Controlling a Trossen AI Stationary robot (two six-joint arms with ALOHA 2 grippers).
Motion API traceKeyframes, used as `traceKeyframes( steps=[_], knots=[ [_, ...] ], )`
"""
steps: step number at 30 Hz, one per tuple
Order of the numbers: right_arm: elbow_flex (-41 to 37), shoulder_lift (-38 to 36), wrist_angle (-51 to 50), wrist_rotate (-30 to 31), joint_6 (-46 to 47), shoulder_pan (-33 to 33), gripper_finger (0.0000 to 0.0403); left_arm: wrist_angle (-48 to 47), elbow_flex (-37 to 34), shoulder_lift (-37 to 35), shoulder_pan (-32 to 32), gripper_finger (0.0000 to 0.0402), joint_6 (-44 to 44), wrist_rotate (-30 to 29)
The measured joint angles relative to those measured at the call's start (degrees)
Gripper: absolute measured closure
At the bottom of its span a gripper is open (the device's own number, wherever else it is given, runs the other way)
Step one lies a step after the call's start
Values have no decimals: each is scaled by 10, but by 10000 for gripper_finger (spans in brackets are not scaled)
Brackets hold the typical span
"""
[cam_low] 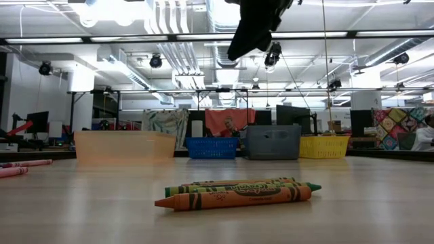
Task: Sort crayons
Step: Put the red crayon into the black bin
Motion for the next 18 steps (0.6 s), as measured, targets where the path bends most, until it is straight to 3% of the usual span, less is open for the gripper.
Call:
traceKeyframes(
  steps=[4,12,18],
  knots=[
    [-10,0,1,22,7,23,328,-51,40,-1,-20,400,-31,-96],
    [-58,0,29,59,34,64,323,-92,87,-2,-26,401,-33,-220],
    [-130,-1,128,59,33,84,329,-102,129,-3,-18,401,14,-437]
  ],
)
